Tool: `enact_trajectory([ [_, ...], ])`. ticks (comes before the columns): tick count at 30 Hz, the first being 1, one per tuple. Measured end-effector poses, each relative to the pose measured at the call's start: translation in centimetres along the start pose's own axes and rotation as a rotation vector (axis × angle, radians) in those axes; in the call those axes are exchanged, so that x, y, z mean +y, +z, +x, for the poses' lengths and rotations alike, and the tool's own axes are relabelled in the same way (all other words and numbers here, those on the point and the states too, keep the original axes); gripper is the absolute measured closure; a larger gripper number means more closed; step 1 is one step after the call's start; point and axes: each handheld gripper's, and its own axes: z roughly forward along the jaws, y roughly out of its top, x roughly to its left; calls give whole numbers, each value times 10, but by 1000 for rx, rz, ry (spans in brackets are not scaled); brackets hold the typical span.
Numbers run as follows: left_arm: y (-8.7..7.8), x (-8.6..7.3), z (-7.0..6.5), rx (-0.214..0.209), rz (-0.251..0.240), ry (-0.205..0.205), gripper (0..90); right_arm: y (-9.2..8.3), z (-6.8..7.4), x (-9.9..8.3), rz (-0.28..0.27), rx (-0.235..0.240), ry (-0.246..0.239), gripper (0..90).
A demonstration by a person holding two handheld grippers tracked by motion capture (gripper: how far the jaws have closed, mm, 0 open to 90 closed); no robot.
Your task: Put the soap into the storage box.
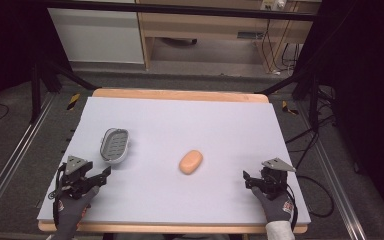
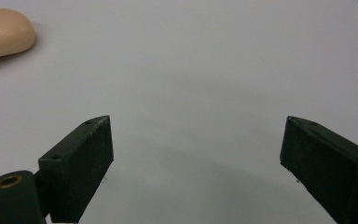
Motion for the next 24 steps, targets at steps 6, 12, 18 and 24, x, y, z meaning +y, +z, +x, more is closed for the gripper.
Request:
enact_trajectory([
  [6, -5, 5, -8, -15, -21, 0, 302, -3, -1, -2, -2, 15, 14, 127],
  [12, -5, 7, -16, -29, -29, 15, 302, -2, 1, -3, -3, 15, 11, 133],
  [18, -5, 10, -28, -57, -25, 35, 302, -2, 3, -4, -2, 7, -7, 132],
  [24, -3, 12, -37, -68, -21, 56, 302, -2, 4, -4, -4, 20, 1, 132],
])
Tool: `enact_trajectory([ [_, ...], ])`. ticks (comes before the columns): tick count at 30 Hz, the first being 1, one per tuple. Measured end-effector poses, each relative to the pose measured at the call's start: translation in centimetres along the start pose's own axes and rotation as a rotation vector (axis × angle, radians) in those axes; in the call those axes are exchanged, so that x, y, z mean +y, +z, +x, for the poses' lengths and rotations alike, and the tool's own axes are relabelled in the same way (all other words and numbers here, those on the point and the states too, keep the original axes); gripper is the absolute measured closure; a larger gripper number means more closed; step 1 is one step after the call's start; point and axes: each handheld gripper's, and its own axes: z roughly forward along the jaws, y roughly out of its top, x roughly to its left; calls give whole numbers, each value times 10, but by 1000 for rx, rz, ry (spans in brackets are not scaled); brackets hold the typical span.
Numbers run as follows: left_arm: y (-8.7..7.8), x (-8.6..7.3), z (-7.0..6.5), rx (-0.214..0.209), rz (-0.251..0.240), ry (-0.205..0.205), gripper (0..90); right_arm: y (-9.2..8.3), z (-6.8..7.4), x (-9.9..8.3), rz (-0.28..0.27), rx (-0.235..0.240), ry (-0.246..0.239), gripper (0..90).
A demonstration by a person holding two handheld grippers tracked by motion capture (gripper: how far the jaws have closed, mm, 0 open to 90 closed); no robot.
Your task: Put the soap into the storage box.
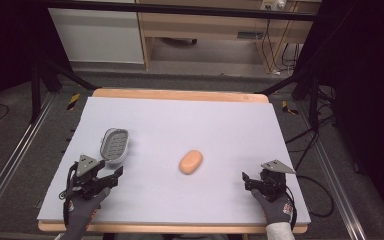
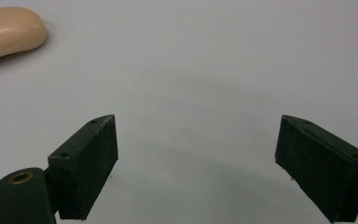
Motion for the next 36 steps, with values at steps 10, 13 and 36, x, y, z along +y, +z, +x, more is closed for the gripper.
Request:
enact_trajectory([
  [10, 1, 8, -11, -15, -13, 17, 302, -1, 2, 0, -7, -11, 6, 127],
  [13, -2, 11, -13, -34, -20, 16, 300, -1, 2, 0, 0, -9, 13, 114],
  [36, 12, 45, -44, -104, -18, 100, 295, -2, 2, 0, -10, -13, 20, 95],
])
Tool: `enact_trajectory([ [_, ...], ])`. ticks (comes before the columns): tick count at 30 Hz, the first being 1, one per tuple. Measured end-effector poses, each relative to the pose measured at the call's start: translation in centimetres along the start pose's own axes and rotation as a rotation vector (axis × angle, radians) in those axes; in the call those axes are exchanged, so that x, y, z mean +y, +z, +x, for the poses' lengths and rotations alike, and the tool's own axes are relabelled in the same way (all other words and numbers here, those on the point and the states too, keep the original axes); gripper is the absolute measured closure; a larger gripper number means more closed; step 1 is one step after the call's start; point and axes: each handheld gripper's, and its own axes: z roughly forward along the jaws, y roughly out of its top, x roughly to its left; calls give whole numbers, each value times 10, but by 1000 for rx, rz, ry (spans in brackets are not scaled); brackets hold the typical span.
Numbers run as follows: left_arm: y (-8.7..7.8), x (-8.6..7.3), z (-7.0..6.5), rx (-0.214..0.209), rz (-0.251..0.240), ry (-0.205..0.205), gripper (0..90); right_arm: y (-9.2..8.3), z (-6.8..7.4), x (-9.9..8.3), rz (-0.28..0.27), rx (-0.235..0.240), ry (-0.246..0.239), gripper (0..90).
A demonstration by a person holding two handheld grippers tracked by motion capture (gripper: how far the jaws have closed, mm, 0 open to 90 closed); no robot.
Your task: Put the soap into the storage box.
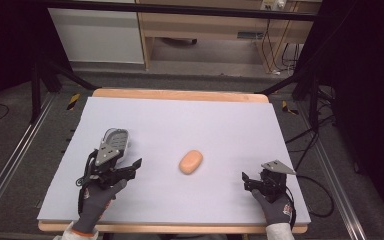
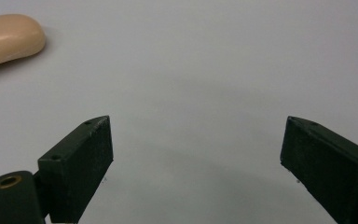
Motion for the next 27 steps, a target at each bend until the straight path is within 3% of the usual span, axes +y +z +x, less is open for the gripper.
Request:
enact_trajectory([
  [13, 28, 15, -27, -52, 28, 46, 290, 0, 0, 0, 1, -4, 2, 95],
  [23, 45, 18, -40, -69, 35, 35, 289, 1, 0, 0, 7, -8, 10, 96],
  [27, 52, 20, -45, -71, 44, 52, 289, 1, 0, 0, 7, -12, 9, 96],
])
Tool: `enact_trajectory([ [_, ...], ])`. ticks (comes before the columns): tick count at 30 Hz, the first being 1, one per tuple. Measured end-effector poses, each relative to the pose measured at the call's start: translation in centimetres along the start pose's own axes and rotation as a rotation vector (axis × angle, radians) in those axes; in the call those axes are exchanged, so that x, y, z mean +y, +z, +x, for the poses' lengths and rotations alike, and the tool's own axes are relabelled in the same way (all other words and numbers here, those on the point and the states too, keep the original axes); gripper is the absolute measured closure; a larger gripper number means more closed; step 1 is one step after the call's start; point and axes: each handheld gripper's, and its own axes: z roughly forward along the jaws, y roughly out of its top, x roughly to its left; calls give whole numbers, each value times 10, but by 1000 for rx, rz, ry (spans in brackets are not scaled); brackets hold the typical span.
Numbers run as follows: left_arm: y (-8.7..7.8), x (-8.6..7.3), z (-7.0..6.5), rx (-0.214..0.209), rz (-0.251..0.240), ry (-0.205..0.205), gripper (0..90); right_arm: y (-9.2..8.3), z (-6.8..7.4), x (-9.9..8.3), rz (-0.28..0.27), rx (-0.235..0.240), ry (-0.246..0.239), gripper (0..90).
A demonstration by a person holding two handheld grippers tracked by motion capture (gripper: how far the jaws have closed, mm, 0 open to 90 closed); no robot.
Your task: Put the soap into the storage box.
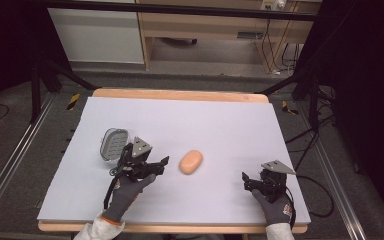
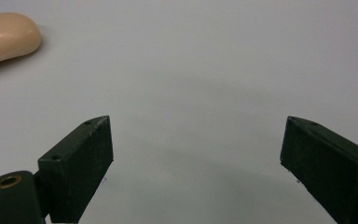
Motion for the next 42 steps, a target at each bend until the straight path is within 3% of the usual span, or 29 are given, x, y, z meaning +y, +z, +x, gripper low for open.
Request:
enact_trajectory([
  [42, 69, 20, -38, -52, 87, 75, 306, 1, 1, 0, 10, -7, -1, 103],
])
